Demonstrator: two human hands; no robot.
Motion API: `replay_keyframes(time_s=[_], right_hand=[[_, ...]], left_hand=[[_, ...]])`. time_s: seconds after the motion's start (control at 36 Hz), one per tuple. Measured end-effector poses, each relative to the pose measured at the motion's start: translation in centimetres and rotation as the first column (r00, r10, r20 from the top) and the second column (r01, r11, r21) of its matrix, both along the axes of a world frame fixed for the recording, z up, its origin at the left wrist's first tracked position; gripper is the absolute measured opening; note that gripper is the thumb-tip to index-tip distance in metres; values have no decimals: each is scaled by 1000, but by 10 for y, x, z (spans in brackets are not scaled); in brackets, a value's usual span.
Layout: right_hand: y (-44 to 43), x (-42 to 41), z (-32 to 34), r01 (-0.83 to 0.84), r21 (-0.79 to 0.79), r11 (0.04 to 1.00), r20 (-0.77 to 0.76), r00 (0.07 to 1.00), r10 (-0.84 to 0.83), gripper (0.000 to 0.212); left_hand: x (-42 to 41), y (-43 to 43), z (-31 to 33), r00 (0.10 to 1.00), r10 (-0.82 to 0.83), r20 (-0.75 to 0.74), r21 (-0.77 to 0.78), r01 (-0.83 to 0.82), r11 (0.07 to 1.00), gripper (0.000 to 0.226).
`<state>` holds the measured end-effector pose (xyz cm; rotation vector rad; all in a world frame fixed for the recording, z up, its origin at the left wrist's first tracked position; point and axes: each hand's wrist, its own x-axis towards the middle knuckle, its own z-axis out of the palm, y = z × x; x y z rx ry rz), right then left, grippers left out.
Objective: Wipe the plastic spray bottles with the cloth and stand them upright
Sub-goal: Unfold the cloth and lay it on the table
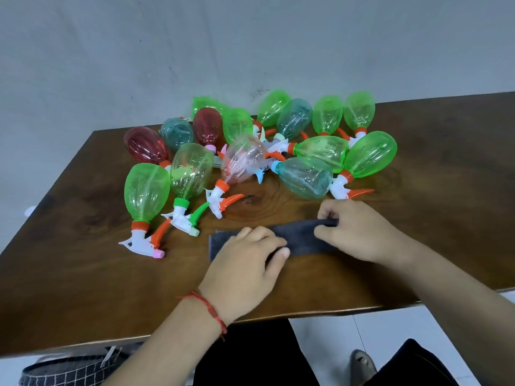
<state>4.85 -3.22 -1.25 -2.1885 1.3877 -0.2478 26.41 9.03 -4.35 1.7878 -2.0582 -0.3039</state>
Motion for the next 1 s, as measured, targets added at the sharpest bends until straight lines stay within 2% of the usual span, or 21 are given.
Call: replay_keyframes(time_s=[0.06,0.08,0.11,0.17,0.22,0.25,0.31,0.36,0.44,0.53,0.72,0.81,0.83,0.86,0.89,0.92,0.94,1.0], right_hand=[[1,4,4,47,94,995,178,982,-63,9],[2,7,6,49,155,987,262,961,-88,10],[4,11,10,49,223,974,336,934,-124,9],[8,21,20,36,322,946,437,881,-182,5],[14,34,30,-3,323,946,487,858,-163,8],[18,40,35,-38,311,950,501,856,-130,14],[26,52,43,-122,288,950,507,861,-43,29],[34,62,49,-207,248,946,462,884,72,46],[43,70,50,-249,115,962,369,910,191,46],[42,71,43,-167,-21,986,308,937,165,36],[35,65,17,-196,-62,979,152,967,203,23],[36,63,7,-275,-104,956,100,953,285,21],[36,62,4,-310,-119,943,75,945,320,22],[36,61,0,-346,-135,928,40,934,354,22],[37,60,-3,-383,-146,912,3,922,387,23],[37,60,-6,-414,-149,898,-20,909,416,24],[38,59,-8,-436,-147,888,-28,899,437,25],[39,56,-8,-470,-156,869,-51,882,468,29]], left_hand=[[6,-4,7,964,125,-234,116,-100,988,34],[8,-6,12,906,219,-363,187,-159,969,34],[10,-10,17,810,313,-495,265,-203,943,38],[16,-17,27,496,506,-706,470,-207,858,51],[24,-20,34,163,622,-766,619,-74,782,60],[29,-20,38,46,644,-764,645,0,764,65],[40,-16,42,-120,655,-746,643,124,756,74],[51,-13,45,-178,652,-737,622,199,758,81],[60,-9,50,-186,640,-746,599,235,766,81],[66,-6,50,-193,648,-737,624,175,762,68],[67,-4,40,-47,650,-758,647,64,760,51],[69,-4,38,56,633,-772,633,-31,774,41],[71,-3,37,137,601,-787,591,-112,799,34],[74,1,36,299,547,-782,502,-218,837,26],[78,6,37,487,479,-730,368,-309,877,21],[80,13,39,633,413,-655,213,-370,904,18],[82,19,40,705,353,-615,78,-392,917,16],[84,29,39,762,252,-597,-69,-362,930,16]])
